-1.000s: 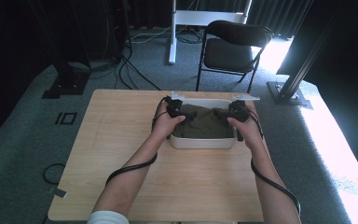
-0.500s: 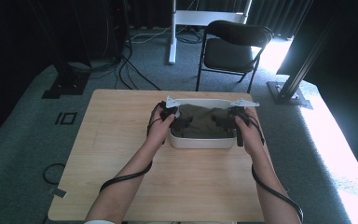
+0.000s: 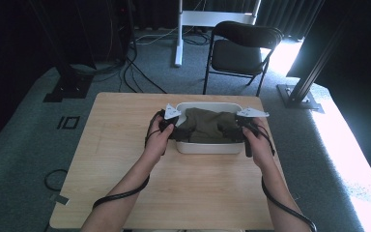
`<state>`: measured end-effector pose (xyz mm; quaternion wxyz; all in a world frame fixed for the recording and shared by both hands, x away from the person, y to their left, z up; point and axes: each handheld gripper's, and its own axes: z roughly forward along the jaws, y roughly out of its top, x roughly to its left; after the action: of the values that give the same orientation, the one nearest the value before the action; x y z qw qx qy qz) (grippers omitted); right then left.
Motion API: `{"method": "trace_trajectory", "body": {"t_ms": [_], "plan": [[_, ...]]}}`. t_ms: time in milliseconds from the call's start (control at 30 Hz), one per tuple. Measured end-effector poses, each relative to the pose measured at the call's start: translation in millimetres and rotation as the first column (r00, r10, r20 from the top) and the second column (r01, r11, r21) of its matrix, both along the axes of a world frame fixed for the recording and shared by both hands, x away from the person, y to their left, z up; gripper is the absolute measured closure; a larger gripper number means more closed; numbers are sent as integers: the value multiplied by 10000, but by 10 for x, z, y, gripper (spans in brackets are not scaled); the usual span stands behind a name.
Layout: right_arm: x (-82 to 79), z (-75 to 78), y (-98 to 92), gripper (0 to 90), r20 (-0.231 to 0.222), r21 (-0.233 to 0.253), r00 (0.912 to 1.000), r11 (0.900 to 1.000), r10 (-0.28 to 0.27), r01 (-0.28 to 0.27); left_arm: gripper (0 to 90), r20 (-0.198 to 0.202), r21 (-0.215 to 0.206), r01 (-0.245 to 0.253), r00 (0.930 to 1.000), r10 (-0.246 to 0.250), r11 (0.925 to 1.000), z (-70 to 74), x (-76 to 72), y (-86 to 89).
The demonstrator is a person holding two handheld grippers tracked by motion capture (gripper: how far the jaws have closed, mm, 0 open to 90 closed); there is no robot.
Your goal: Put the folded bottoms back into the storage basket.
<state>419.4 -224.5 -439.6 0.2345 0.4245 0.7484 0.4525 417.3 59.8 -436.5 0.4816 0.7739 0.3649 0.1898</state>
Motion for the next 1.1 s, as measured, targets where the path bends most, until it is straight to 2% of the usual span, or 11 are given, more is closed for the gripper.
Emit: {"method": "trace_trajectory", "body": {"t_ms": [200,367,567,633,767,833,1100], "plan": [[-127,-13,-37,134,185,-156,9998,9998,113,-110,171,-100,-97,249,9996,-250,9996,-14,-107,39],[-239,-30,-104,135,280,-132,9995,9999,113,-110,171,-104,-158,230,9997,-232,9996,-63,-184,90],[-365,-79,-159,135,301,-363,9992,9990,253,-242,170,-71,-11,249,9997,-249,9997,-131,-267,159],[-419,-103,-179,135,292,-422,9992,9988,254,-242,171,-63,-19,165,9998,-165,9999,-162,-294,197],[-520,-172,-214,134,277,-416,9992,9987,305,-293,171,-21,238,18,10000,-18,9997,-241,-342,290],[-569,-209,-235,135,314,-355,9989,9988,336,-325,170,-107,262,-49,9999,52,9996,-290,-362,341],[-716,-357,-309,140,84,-672,9992,9970,402,-396,171,-368,395,-409,9984,423,9984,-464,-420,536]]}}
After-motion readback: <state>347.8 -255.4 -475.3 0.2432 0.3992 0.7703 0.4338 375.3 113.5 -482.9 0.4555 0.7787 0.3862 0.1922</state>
